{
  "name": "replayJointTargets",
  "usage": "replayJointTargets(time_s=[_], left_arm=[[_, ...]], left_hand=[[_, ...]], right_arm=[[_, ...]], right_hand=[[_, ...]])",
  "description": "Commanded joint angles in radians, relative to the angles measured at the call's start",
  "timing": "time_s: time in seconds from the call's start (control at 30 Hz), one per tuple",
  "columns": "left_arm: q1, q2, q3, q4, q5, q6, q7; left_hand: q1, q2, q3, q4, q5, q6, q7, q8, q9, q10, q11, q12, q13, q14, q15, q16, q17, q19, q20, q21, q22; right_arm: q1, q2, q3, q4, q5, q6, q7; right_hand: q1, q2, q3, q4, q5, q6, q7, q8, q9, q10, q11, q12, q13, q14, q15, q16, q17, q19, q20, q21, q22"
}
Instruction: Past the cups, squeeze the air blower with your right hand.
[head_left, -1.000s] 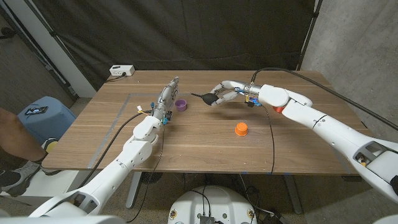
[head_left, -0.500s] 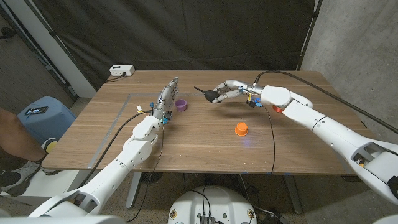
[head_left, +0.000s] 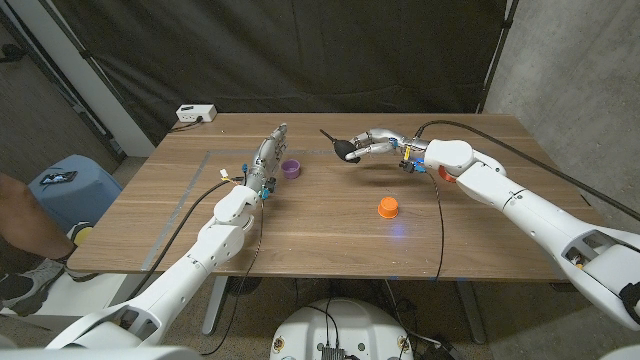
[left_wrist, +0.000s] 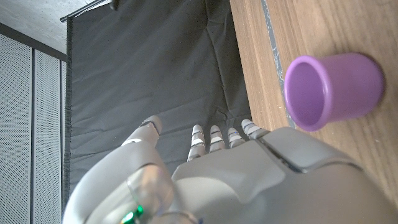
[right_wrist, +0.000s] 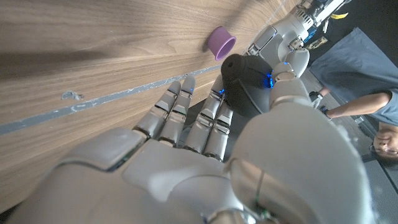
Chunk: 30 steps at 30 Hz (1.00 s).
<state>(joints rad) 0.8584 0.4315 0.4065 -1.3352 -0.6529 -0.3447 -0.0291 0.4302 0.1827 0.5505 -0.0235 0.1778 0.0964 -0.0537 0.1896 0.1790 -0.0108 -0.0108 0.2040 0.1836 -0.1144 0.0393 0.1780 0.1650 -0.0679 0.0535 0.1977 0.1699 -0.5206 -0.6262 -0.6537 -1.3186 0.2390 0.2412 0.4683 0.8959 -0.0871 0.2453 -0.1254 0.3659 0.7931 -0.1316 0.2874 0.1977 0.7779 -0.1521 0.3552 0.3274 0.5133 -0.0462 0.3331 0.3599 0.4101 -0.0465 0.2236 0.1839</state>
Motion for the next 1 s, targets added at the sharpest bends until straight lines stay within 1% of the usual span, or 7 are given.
replayJointTargets(time_s=[0.03,0.23,0.53,0.63,0.73,0.83,1.0], left_arm=[[-0.007,-0.003,0.001,0.008,0.0,0.001,-0.003],[-0.008,-0.003,0.001,0.009,-0.002,0.001,-0.005],[-0.007,-0.005,0.0,0.014,-0.004,-0.002,-0.008],[-0.006,-0.004,-0.001,0.013,-0.005,-0.002,-0.008],[-0.005,-0.003,-0.001,0.012,-0.004,-0.002,-0.006],[-0.005,-0.002,-0.002,0.011,-0.003,-0.004,-0.006],[-0.005,-0.001,-0.002,0.009,-0.002,-0.004,-0.008]], left_hand=[[-0.006,0.0,0.004,0.0,0.002,0.009,0.0,-0.004,0.004,0.003,-0.004,0.0,0.003,-0.002,-0.007,-0.001,0.002,0.004,-0.001,-0.001,0.006],[-0.006,0.0,0.004,0.0,0.002,0.01,0.001,-0.004,0.004,0.003,-0.005,0.0,0.003,-0.002,-0.005,-0.001,0.002,0.004,-0.001,-0.001,0.006],[-0.007,0.0,0.005,-0.001,0.002,0.009,0.0,-0.004,0.004,0.004,-0.003,0.001,0.003,-0.001,-0.006,-0.001,0.002,0.004,-0.001,-0.001,0.006],[-0.007,0.0,0.005,-0.001,0.002,0.009,0.0,-0.004,0.004,0.005,-0.004,0.001,0.003,-0.001,-0.005,-0.001,0.002,0.004,-0.001,-0.001,0.006],[-0.007,0.0,0.005,-0.002,0.002,0.01,0.0,-0.004,0.004,0.004,-0.005,0.0,0.003,-0.002,-0.008,-0.002,0.002,0.004,-0.001,-0.001,0.006],[-0.007,-0.001,0.005,-0.002,0.002,0.009,0.0,-0.004,0.004,0.004,-0.003,0.0,0.003,-0.002,-0.007,-0.001,0.002,0.004,-0.001,-0.001,0.006],[-0.008,-0.001,0.005,-0.002,0.002,0.009,0.0,-0.004,0.004,0.004,-0.004,0.0,0.003,-0.001,-0.006,-0.001,0.002,0.005,0.0,-0.001,0.006]], right_arm=[[0.0,0.022,0.021,0.051,0.119,-0.004,0.05],[-0.003,0.021,0.028,0.042,0.143,-0.022,0.048],[-0.009,0.032,0.049,0.041,0.243,-0.087,0.089],[-0.01,0.035,0.052,0.046,0.261,-0.094,0.097],[-0.013,0.037,0.055,0.048,0.275,-0.098,0.102],[-0.013,0.041,0.058,0.053,0.293,-0.108,0.114],[-0.02,0.057,0.076,0.07,0.372,-0.162,0.146]], right_hand=[[0.006,0.016,-0.004,-0.002,-0.003,0.0,0.006,-0.006,0.005,0.006,0.007,0.0,0.002,0.007,-0.148,0.005,0.004,0.008,-0.006,0.0,0.002],[0.007,0.016,-0.006,-0.002,-0.005,0.001,0.006,-0.007,0.005,0.007,0.008,0.001,0.002,0.008,-0.148,0.006,0.005,0.01,-0.005,0.001,0.002],[0.011,0.021,-0.008,-0.003,-0.009,0.002,0.009,-0.008,0.005,0.007,0.01,0.001,0.003,0.013,-0.148,0.009,0.008,0.017,0.002,0.003,0.003],[0.014,0.023,-0.009,-0.004,-0.011,0.003,0.01,-0.009,0.006,0.009,0.019,0.002,0.003,0.013,-0.146,0.01,0.01,0.017,0.002,0.003,0.003],[0.013,0.024,-0.011,-0.004,-0.014,0.004,0.012,-0.01,0.006,0.009,0.016,0.002,0.003,0.016,-0.146,0.012,0.011,0.018,0.002,0.003,0.003],[0.012,0.026,-0.013,-0.002,-0.016,0.004,0.013,-0.011,0.006,0.01,0.023,0.002,0.003,0.016,-0.144,0.013,0.013,0.018,0.003,0.003,0.003],[0.013,0.028,-0.015,-0.002,-0.02,0.002,0.016,-0.013,0.007,0.006,0.027,0.001,0.004,0.016,-0.142,0.014,0.015,0.018,0.003,0.003,0.003]])
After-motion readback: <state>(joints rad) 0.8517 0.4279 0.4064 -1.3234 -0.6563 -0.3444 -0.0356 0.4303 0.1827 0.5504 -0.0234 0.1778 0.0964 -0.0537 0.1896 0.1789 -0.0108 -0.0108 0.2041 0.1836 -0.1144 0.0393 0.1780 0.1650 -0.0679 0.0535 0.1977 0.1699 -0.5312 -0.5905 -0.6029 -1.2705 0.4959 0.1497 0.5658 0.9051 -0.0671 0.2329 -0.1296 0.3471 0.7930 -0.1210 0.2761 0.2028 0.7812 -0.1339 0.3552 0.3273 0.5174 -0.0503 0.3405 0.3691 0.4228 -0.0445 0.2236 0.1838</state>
